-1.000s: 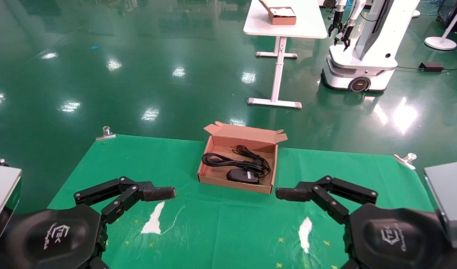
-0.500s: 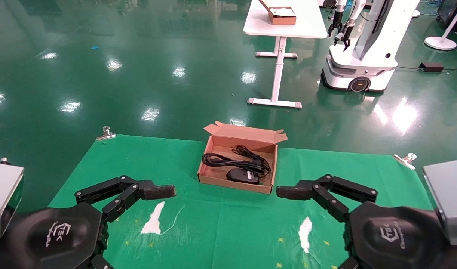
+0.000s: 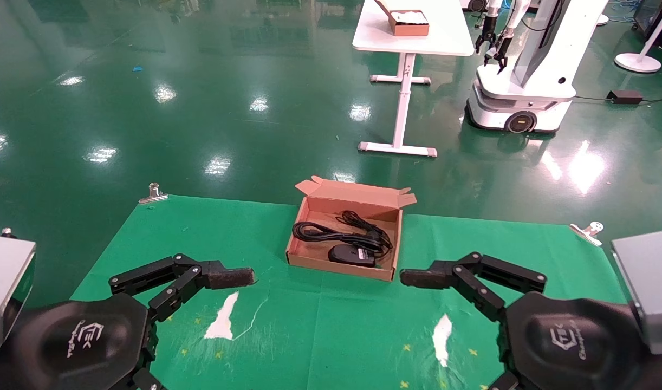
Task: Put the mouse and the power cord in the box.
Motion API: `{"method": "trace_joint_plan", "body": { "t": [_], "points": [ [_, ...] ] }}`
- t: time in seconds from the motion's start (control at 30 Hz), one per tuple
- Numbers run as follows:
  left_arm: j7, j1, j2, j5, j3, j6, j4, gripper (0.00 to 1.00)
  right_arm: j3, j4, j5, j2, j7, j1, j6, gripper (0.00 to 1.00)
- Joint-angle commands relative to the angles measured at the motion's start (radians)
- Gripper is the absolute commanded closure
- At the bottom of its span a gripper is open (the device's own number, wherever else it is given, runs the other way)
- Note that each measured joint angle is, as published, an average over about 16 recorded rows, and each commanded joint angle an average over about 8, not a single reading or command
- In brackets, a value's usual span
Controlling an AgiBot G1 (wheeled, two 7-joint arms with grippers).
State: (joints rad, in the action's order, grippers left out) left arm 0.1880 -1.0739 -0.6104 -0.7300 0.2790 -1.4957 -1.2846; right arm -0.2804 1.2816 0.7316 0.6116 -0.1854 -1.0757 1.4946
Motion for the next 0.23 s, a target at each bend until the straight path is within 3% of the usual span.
{"method": "trace_joint_plan", "body": {
  "t": [0.03,0.23],
  "points": [
    [0.000,0.000,0.000,0.000,0.000,0.000,0.000,0.00,0.000,0.000,0.000,0.000,0.000,0.000,0.000,0.00],
    [0.000,0.000,0.000,0.000,0.000,0.000,0.000,0.00,0.000,0.000,0.000,0.000,0.000,0.000,0.000,0.00]
  ]
}}
